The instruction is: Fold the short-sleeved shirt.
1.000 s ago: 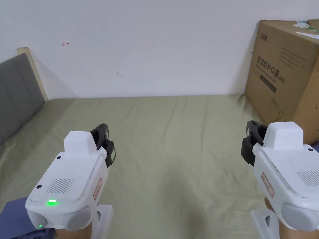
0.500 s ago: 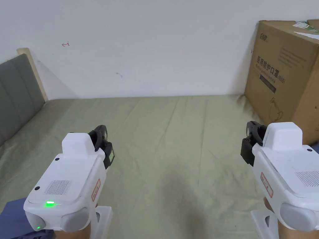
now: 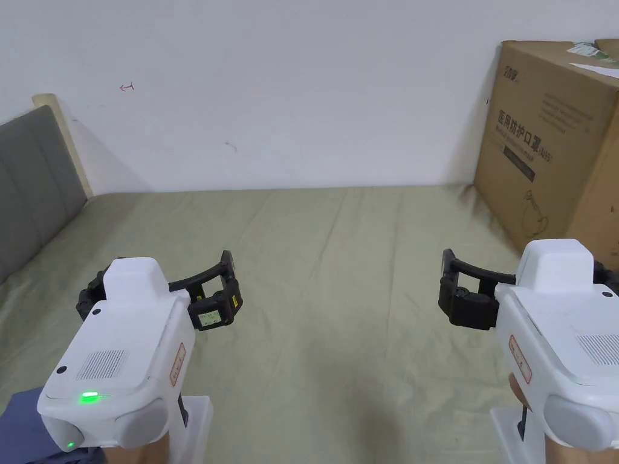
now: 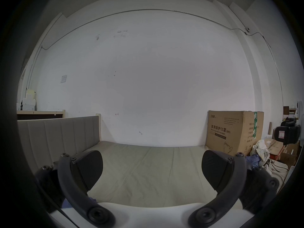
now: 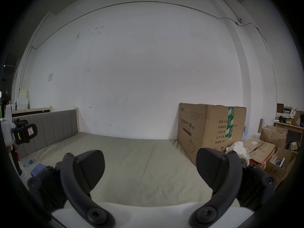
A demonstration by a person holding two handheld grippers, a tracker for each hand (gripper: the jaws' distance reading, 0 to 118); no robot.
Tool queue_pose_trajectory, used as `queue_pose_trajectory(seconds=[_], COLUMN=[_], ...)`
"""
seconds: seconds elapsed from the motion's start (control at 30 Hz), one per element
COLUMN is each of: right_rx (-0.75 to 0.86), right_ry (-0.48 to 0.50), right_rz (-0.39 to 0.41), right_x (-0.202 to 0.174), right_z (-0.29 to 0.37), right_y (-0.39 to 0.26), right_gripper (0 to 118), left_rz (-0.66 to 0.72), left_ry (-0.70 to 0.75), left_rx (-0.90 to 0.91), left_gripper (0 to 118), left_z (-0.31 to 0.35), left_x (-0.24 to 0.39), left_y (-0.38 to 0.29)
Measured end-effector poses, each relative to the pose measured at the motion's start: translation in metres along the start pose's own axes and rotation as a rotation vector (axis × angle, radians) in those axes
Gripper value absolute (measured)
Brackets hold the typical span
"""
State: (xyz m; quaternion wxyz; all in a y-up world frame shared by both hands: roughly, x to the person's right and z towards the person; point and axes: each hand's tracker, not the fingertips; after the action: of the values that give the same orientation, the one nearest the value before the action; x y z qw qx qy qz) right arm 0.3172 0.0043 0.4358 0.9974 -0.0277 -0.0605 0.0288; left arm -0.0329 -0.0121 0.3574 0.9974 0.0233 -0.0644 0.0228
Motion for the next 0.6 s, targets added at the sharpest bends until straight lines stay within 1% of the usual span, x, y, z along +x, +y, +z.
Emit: queue_pose_trajectory(seconds=[0.03,0.17,0.6], right_rx=[-0.004,-0.002,0.008], right_ry=[0.003,0.002,-0.003], right_rz=[0.000,-0.020,-0.020], right_x=[0.0004,0.0011,0.0006], right_z=[-0.0006,-0.0017,-0.0020], right_y=[-0.0002,-0.0012,0.0013], right_gripper=[118,118,118], left_rz=[-0.002,-0.004,-0.028], left_ry=[0.003,0.005,-0.001], left_rx=[-0.003,0.004,0.015], left_gripper=[118,118,118], left_z=[-0.0001,-0.0005,-0.0016], left_x=[-0.0003,-0.0013,0.0028], left_y=[0.0013,0.0012,0.0003])
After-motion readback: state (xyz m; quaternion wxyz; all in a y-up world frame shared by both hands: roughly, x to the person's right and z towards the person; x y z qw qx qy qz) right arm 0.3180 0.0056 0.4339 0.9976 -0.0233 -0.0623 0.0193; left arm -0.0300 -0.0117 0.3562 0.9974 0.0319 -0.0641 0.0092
